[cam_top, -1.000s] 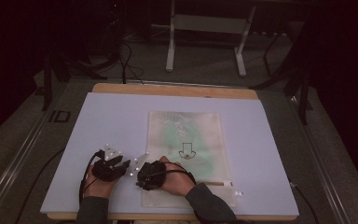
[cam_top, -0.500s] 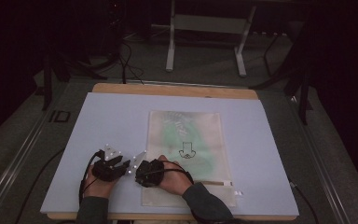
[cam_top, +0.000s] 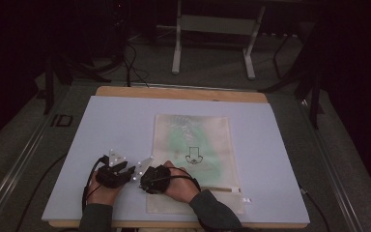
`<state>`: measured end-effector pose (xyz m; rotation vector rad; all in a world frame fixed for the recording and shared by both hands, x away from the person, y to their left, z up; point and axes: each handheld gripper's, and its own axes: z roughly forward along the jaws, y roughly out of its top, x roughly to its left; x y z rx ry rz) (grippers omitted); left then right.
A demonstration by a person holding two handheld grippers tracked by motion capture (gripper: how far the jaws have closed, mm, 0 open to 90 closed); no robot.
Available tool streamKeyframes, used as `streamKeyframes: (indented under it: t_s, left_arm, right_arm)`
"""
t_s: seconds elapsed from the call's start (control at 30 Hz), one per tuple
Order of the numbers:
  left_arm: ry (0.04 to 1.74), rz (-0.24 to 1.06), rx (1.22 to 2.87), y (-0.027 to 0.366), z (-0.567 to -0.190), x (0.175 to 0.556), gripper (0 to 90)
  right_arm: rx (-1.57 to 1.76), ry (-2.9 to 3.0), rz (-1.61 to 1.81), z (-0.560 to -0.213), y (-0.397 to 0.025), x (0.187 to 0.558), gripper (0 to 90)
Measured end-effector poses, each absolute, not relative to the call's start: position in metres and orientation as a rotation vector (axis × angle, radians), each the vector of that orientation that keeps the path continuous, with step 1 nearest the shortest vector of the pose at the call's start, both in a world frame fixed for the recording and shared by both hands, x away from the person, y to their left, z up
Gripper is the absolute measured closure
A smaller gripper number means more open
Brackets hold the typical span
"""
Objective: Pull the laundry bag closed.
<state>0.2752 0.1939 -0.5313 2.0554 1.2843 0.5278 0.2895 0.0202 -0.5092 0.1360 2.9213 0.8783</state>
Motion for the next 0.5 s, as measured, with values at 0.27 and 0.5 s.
streamKeyframes:
  t_s: [0.27,0.5]
  left_arm:
    - [1.279,0.52,2.052,0.194,-0.531,0.275,60.6]
    - [1.262,0.486,2.035,0.193,-0.529,0.273,60.7]
  right_arm:
    - [0.133,2.902,0.921,-0.499,0.007,0.286,81.0]
    - [0.144,2.913,0.911,-0.499,-0.008,0.285,80.9]
